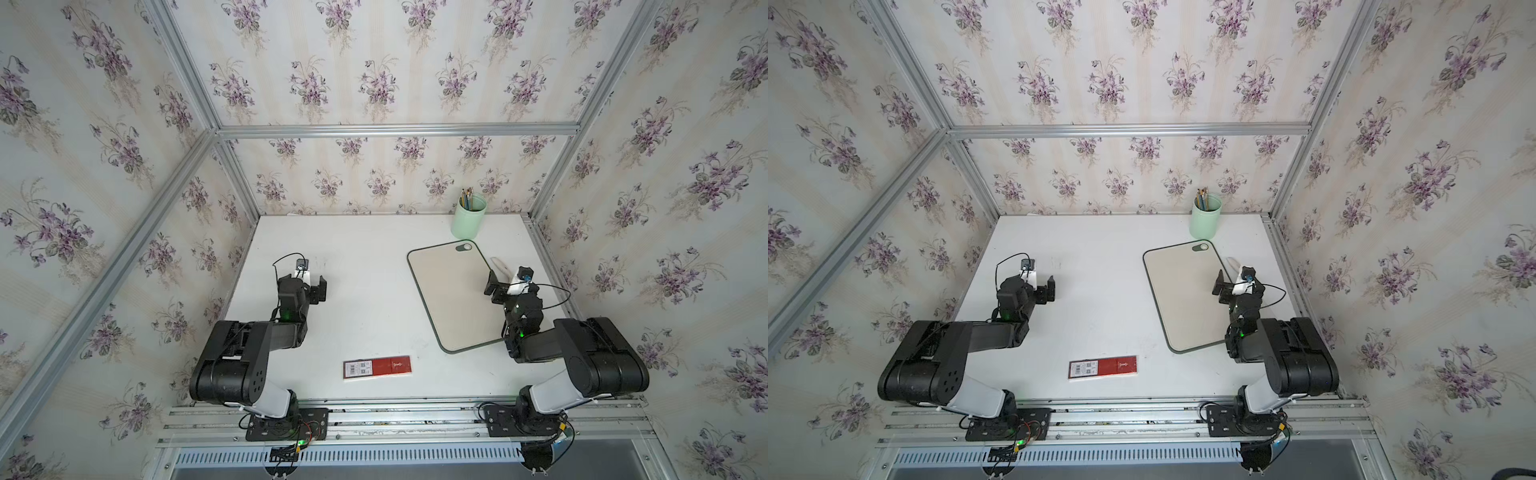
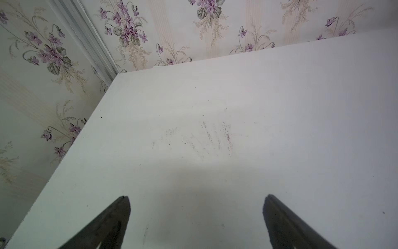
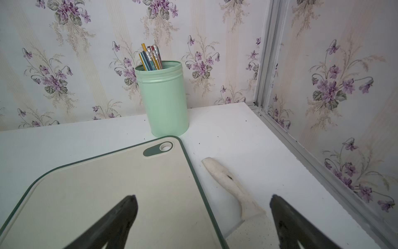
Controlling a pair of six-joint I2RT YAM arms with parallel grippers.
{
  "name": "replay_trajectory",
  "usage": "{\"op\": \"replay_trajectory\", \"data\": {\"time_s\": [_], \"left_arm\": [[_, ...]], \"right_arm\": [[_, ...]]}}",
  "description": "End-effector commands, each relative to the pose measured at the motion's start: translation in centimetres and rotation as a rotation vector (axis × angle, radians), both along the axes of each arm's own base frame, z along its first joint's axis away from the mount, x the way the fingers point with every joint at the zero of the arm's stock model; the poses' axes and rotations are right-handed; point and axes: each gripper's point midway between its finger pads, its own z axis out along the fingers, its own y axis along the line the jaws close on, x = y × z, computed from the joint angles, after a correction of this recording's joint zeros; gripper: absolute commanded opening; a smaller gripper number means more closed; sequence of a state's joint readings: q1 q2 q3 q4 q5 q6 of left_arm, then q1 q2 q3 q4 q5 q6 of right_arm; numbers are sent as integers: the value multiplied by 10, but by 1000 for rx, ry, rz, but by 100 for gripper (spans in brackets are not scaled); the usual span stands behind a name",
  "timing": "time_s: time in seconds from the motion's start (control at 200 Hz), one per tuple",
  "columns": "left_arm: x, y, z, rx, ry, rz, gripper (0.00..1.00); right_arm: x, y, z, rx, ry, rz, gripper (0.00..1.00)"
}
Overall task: Align the knife with the edge of the cutting board
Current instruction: Adjust the work surface at the center of the board.
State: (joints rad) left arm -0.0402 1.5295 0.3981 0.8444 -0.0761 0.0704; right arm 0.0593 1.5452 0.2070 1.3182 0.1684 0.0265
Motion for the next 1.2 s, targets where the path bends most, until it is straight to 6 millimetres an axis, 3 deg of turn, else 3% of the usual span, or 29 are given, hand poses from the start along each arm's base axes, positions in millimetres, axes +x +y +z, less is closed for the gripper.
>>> {"op": "replay_trajectory", "data": {"time_s": [0.0, 0.789, 0.909, 0.924, 0.969, 1.034, 1.084, 1.149, 1.199], "left_arm": [[1, -1, 2, -5, -10, -2, 99], [0, 4, 2, -20, -10, 8, 99], [-11, 13, 28, 11, -86, 91, 99], [-13, 12, 42, 12, -114, 90, 99], [-21, 6, 57, 11, -118, 60, 99], [-30, 5, 74, -110, -104, 99, 99], [-37, 13, 79, -258, -79, 198, 99], [-37, 7, 70, -413, -42, 193, 99], [-32, -4, 60, -545, -22, 155, 99]], "right_arm": [[0, 0, 3, -1, -13, 1, 100], [0, 0, 4, 1, -14, 3, 100], [-4, -13, 12, 5, -9, -105, 100], [-5, -14, 17, 0, -19, -114, 100], [-6, -13, 28, -16, -13, -133, 100], [-4, -13, 45, 21, 0, -145, 100], [-8, -28, 53, 170, -21, -250, 100], [-15, -46, 35, 430, 28, -391, 100], [-5, -39, 30, 520, 76, -312, 100]]}}
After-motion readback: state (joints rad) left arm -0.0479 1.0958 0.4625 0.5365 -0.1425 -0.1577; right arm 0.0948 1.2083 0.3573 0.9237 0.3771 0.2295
